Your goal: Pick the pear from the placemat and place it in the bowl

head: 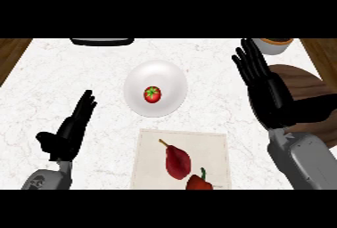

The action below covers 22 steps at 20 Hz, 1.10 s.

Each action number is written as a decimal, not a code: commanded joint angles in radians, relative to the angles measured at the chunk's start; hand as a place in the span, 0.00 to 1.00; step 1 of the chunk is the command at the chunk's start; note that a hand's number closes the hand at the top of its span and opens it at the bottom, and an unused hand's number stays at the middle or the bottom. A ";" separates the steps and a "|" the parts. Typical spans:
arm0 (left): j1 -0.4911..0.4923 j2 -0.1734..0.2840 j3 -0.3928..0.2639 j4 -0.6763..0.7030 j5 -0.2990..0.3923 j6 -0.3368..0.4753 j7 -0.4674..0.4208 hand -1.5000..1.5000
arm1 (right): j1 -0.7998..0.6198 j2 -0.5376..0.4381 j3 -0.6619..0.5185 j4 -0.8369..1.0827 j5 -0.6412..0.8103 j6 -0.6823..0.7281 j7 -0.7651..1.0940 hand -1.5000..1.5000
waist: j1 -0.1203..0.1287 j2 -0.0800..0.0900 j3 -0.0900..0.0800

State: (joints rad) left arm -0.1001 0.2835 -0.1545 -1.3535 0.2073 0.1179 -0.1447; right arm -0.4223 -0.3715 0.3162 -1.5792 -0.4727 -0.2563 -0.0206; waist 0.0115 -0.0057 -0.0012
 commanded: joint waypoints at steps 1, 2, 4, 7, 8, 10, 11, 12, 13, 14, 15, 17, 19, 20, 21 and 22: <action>-0.048 -0.008 0.011 0.016 -0.046 0.048 -0.006 0.50 | -0.045 0.066 0.032 0.107 -0.053 0.166 -0.069 1.00 | 0.007 0.012 0.002; -0.060 0.026 0.009 -0.032 -0.056 0.055 0.030 0.50 | -0.061 0.033 0.040 0.084 -0.137 0.283 -0.023 1.00 | 0.035 0.017 0.006; -0.116 0.059 0.017 -0.050 -0.082 0.057 0.023 0.50 | -0.068 0.074 0.146 0.073 -0.173 0.424 -0.026 1.00 | 0.091 0.034 0.012; -0.137 0.089 0.027 -0.049 -0.108 0.078 0.054 0.50 | -0.157 -0.115 0.163 0.134 0.155 0.385 -0.108 1.00 | 0.077 0.017 0.004; -0.175 0.091 0.018 -0.065 -0.136 0.105 0.099 0.50 | -0.100 0.031 0.148 0.348 0.066 0.395 -0.190 1.00 | 0.082 0.040 0.008; -0.198 0.076 0.011 -0.075 -0.147 0.123 0.116 0.50 | -0.104 0.064 0.109 0.411 -0.095 0.598 -0.271 0.00 | 0.088 0.048 0.011; -0.204 0.094 0.027 -0.070 -0.136 0.116 0.146 0.50 | -0.093 0.053 0.118 0.405 -0.113 0.692 -0.323 0.00 | 0.079 0.044 0.011; -0.185 0.095 0.020 -0.081 -0.148 0.120 0.131 0.50 | -0.086 0.050 0.137 0.434 -0.096 0.757 -0.373 0.00 | 0.083 0.040 0.010; -0.194 0.090 0.012 -0.096 -0.142 0.116 0.166 0.50 | -0.125 0.013 0.134 0.435 -0.079 0.834 -0.409 0.00 | 0.074 0.033 0.010; -0.190 0.088 0.015 -0.093 -0.152 0.133 0.171 0.50 | -0.151 -0.005 0.142 0.438 -0.033 0.876 -0.463 0.00 | 0.071 0.030 0.009; -0.212 0.088 0.014 -0.108 -0.164 0.149 0.198 0.50 | -0.204 -0.045 0.121 0.469 -0.024 0.925 -0.470 0.00 | 0.070 0.028 0.009; -0.220 0.087 0.013 -0.094 -0.162 0.143 0.225 0.50 | -0.240 -0.086 0.131 0.522 0.085 0.972 -0.570 0.00 | 0.057 0.029 0.007; -0.237 0.090 0.004 -0.105 -0.180 0.148 0.245 0.50 | -0.314 -0.083 0.168 0.550 0.185 0.976 -0.596 0.00 | 0.055 0.024 0.005; -0.201 0.080 -0.006 -0.130 -0.187 0.164 0.248 0.50 | -0.308 -0.069 0.196 0.565 0.250 0.955 -0.646 0.00 | 0.062 0.022 0.006; -0.192 0.075 0.000 -0.126 -0.180 0.163 0.238 0.50 | -0.329 -0.117 0.206 0.555 0.272 0.989 -0.652 0.00 | 0.052 0.020 0.005; -0.209 0.088 -0.014 -0.148 -0.193 0.154 0.269 0.50 | -0.395 -0.089 0.213 0.577 0.290 0.962 -0.621 0.00 | 0.059 0.019 0.004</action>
State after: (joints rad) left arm -0.3056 0.3668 -0.1531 -1.4706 0.0336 0.2659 0.0825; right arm -0.7104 -0.4421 0.4935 -1.0643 -0.3012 0.6130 -0.5390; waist 0.0723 0.0186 0.0050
